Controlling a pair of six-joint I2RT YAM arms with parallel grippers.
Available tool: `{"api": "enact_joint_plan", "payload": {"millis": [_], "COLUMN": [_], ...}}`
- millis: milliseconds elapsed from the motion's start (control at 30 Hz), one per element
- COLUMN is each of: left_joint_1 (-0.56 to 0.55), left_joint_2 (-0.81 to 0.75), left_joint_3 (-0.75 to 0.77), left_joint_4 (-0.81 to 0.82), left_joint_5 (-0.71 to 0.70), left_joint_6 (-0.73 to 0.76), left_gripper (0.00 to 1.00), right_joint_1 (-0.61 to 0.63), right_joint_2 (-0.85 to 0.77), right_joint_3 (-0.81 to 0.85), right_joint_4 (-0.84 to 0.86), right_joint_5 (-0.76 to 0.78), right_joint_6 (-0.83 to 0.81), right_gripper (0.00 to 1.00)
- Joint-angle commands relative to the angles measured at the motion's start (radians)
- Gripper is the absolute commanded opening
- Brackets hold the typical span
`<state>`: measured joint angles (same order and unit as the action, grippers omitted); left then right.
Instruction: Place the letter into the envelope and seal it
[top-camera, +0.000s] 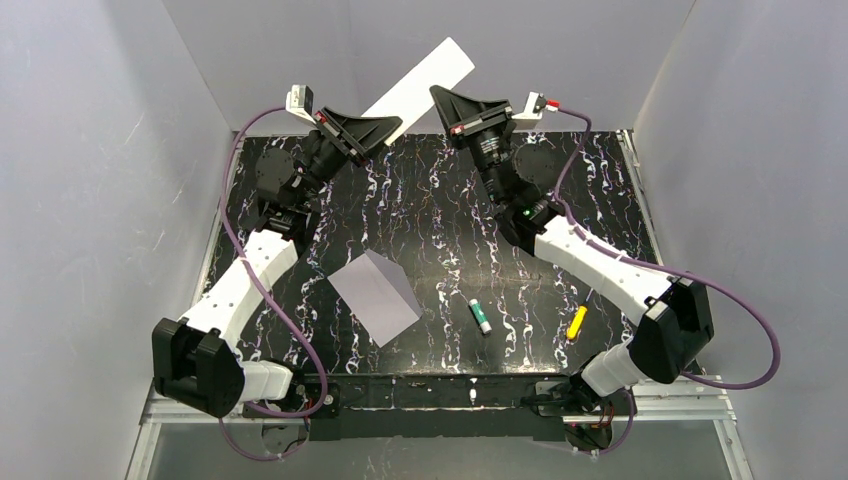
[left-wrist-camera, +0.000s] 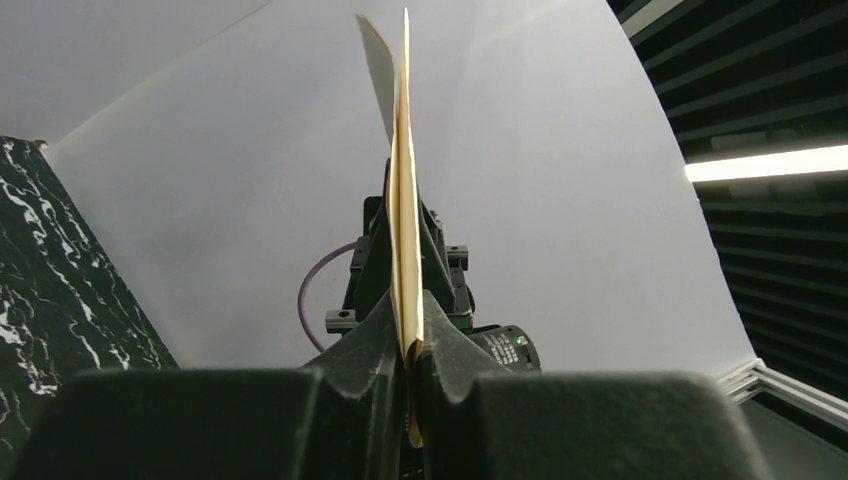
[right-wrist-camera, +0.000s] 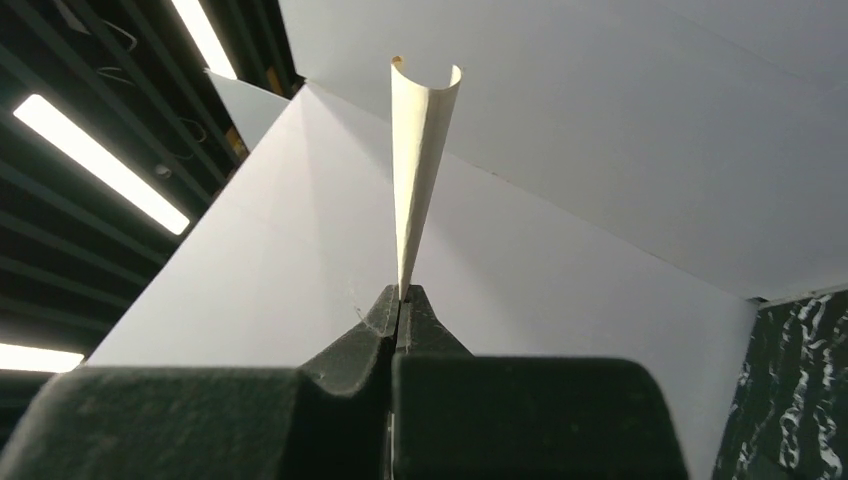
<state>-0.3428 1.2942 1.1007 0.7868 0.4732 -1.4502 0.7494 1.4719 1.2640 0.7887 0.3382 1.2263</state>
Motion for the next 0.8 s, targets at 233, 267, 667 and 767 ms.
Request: {"api": "enact_joint_plan", "payload": {"millis": [233,267,667,767], "left_joint_1": [-0.001,0.001,0.006,0.002], "left_joint_2": [-0.083,-0.085,-0.107,-0.107], "left_joint_3": [0.001,0.007,0.145,0.183], "left_joint_4": [-0.042,-0.072,-0.756,-0.977], "left_joint_5": [0.053,0.081,0.427,0.463], "left_joint_6": [0.253,0.303,1.146,1.341], "left_gripper": [0.0,0.0,0.0,0.0], "right_joint_1": [0.007,0.007,0.007,0.007], "right_joint_2": [-0.173,-0.197,-0.408,-0.352], "right_joint_3": [0.053,0.035,0.04,0.141], "right_joint_4": [-0.429,-0.449,-0.865,-0.979], "right_joint_5": [0.029,0.032,-0.105,-0.431], "right_joint_6": [-0.263,-0.289,-0.958,-1.169], "right_gripper": [0.47,0.58,0.77,0.82]}}
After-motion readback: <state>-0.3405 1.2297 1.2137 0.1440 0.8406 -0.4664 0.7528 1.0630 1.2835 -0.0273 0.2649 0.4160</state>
